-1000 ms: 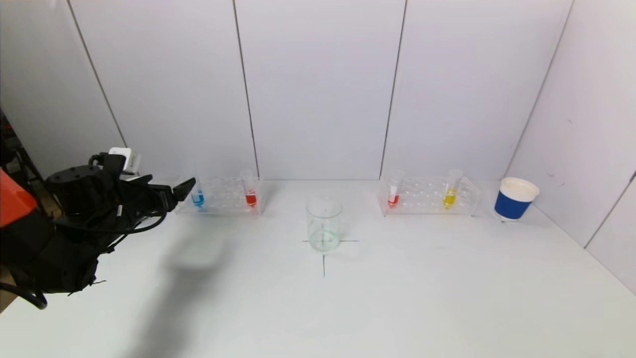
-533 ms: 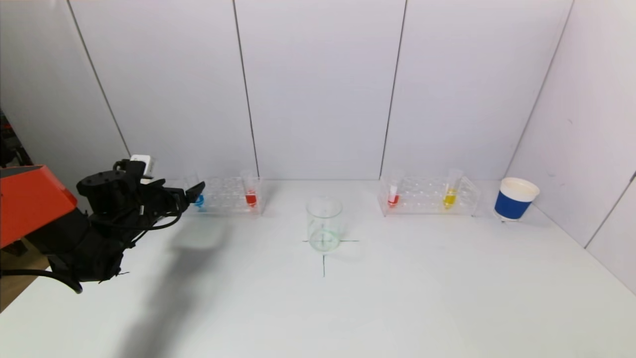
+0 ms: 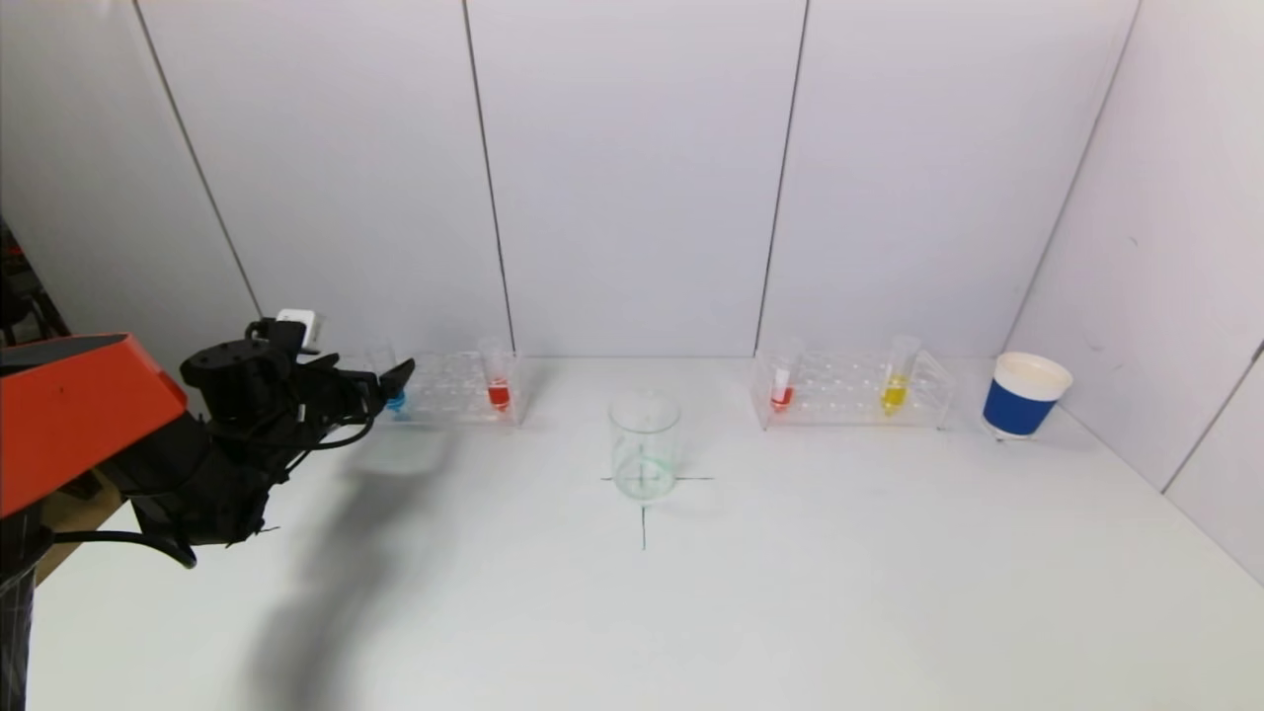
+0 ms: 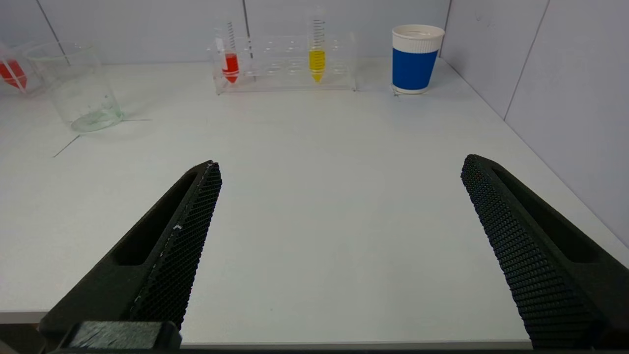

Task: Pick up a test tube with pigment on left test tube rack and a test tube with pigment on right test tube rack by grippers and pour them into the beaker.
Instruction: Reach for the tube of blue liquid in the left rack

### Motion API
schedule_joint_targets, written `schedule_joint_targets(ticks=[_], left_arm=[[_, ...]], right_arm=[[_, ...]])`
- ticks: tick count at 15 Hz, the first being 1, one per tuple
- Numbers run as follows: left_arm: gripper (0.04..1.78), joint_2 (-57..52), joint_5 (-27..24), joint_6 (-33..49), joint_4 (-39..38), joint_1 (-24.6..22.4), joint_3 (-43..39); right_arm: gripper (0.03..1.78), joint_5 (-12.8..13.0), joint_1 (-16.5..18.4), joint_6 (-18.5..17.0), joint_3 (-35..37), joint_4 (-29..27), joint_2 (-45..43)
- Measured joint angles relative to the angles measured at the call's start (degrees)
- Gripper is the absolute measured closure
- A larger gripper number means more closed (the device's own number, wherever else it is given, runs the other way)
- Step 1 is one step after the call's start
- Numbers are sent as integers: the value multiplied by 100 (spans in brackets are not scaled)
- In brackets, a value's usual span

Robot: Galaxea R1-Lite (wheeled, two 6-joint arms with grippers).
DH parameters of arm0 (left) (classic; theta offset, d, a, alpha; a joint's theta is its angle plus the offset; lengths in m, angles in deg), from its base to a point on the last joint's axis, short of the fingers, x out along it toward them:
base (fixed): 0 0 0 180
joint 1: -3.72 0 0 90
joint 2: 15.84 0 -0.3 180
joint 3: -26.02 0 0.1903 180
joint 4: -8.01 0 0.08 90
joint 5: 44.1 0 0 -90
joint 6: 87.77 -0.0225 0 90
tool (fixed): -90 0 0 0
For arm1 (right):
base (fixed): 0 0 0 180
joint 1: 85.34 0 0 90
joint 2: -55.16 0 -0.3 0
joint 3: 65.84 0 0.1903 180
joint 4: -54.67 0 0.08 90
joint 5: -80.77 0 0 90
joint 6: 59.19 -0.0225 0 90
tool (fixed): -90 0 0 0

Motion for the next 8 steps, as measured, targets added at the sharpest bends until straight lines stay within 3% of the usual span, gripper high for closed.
schedule_joint_targets(ticks=[8], left_arm=[[6, 160, 27, 2, 11, -2, 204]], right_arm=[[4, 0, 0, 2, 0, 0, 0]])
